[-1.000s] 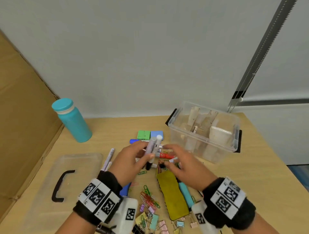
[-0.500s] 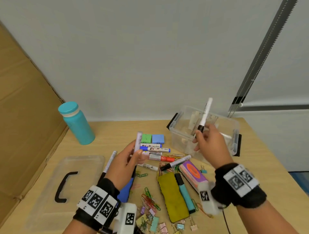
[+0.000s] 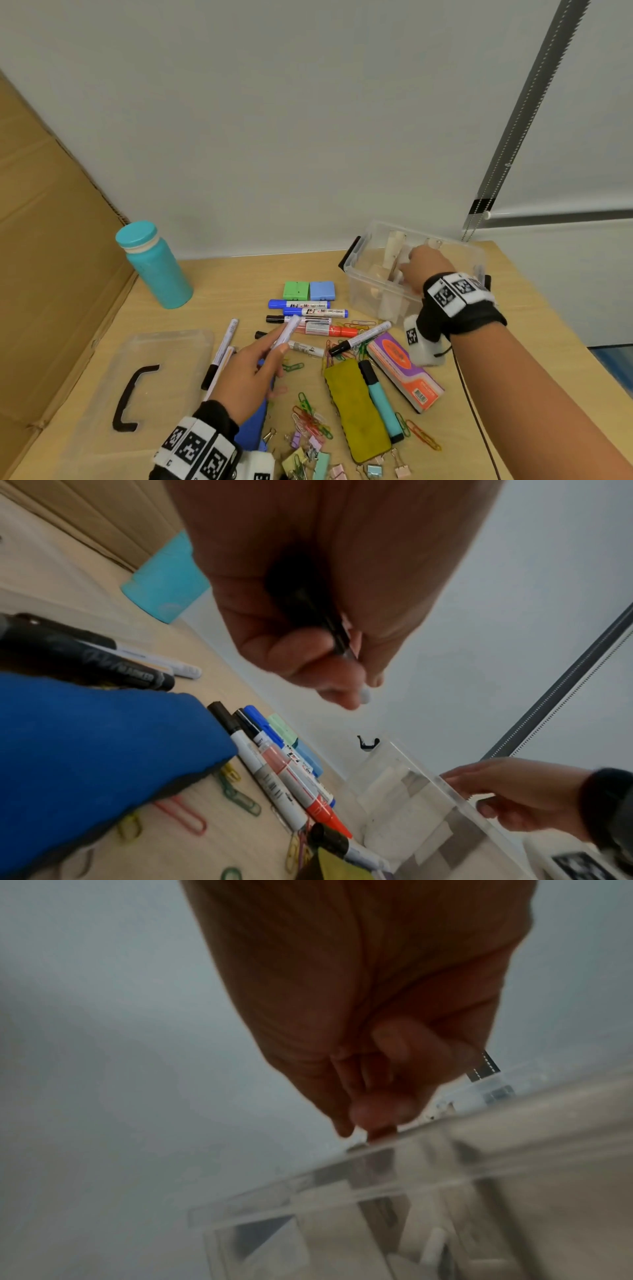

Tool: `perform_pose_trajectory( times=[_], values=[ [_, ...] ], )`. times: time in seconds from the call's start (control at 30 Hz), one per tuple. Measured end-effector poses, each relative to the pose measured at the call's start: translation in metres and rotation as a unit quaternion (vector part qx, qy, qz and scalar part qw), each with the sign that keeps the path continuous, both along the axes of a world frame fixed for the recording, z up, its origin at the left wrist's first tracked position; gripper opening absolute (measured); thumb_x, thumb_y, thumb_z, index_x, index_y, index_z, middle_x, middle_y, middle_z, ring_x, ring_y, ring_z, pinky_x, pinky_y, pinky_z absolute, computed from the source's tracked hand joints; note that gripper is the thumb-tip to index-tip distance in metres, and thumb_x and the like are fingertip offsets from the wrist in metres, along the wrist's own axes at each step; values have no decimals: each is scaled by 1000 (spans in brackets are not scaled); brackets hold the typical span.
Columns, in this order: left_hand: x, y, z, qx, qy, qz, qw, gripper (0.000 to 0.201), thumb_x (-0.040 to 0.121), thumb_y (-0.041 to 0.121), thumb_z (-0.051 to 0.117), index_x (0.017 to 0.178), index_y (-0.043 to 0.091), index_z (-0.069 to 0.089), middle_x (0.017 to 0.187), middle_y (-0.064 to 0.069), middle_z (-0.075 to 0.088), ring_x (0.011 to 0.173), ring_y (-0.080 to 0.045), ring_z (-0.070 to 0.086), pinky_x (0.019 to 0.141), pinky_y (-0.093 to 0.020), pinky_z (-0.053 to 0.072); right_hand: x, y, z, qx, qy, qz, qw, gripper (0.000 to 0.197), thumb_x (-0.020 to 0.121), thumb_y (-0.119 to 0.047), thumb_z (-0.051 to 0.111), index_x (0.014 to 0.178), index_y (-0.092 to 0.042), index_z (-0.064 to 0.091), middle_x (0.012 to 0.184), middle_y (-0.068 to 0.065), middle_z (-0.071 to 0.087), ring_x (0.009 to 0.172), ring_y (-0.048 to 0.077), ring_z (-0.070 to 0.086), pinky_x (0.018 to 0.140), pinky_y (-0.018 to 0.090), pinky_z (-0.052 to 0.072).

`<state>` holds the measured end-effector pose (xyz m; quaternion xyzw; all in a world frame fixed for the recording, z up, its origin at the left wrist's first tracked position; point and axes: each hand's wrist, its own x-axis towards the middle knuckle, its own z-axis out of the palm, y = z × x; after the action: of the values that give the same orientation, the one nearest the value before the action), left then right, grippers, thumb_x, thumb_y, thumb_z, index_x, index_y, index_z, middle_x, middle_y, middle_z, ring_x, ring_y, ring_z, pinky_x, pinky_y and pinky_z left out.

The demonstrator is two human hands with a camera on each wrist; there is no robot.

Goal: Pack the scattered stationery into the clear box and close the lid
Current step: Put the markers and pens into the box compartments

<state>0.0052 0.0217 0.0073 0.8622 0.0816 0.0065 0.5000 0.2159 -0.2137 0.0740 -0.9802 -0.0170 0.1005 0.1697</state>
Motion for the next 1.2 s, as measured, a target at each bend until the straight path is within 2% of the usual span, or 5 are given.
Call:
perform_pose_trajectory(
  times=[0.2,0.43,0.57,0.8,1.2],
  values=[
    [-2,-9,-8,14,24,8,1000,45,102,21,33,144,34,30,87,10,55,62,-1,47,57,-9,40,-49,-58,-43,45,-299,-1,953,34,92,-19,47,125,-12,53,125,9,54,112,28,48,94,42,44],
    [52,-90,36,123,-43,-80,988,52,100,17,36,149,29,20,128,-1,46,81,1,43,74,-9,42,-56,-84,-84,105,-223,-65,967,64,97,-40,33,150,-9,15,159,6,10,141,26,26,109,41,33],
    [116,-139,49,260,-79,-114,956,61,96,4,41,150,21,19,141,-5,41,120,-17,43,104,-30,42,-58,-80,-85,118,-241,-75,961,64,96,-37,33,150,-9,15,160,0,6,131,24,43,88,37,51],
    [199,-188,54,457,49,-194,867,54,94,5,43,146,12,30,136,-17,50,125,-34,45,102,-41,40,-56,-81,-86,95,-246,-69,962,64,94,-38,32,147,-4,23,159,6,13,105,27,61,79,36,55],
    [196,-184,38,350,28,-173,920,40,93,7,45,133,11,42,125,-13,58,113,-31,57,95,-41,49,-56,-84,-85,66,-243,-58,966,68,92,-44,22,147,-5,26,158,9,17,108,27,61,90,39,50]
  ],
)
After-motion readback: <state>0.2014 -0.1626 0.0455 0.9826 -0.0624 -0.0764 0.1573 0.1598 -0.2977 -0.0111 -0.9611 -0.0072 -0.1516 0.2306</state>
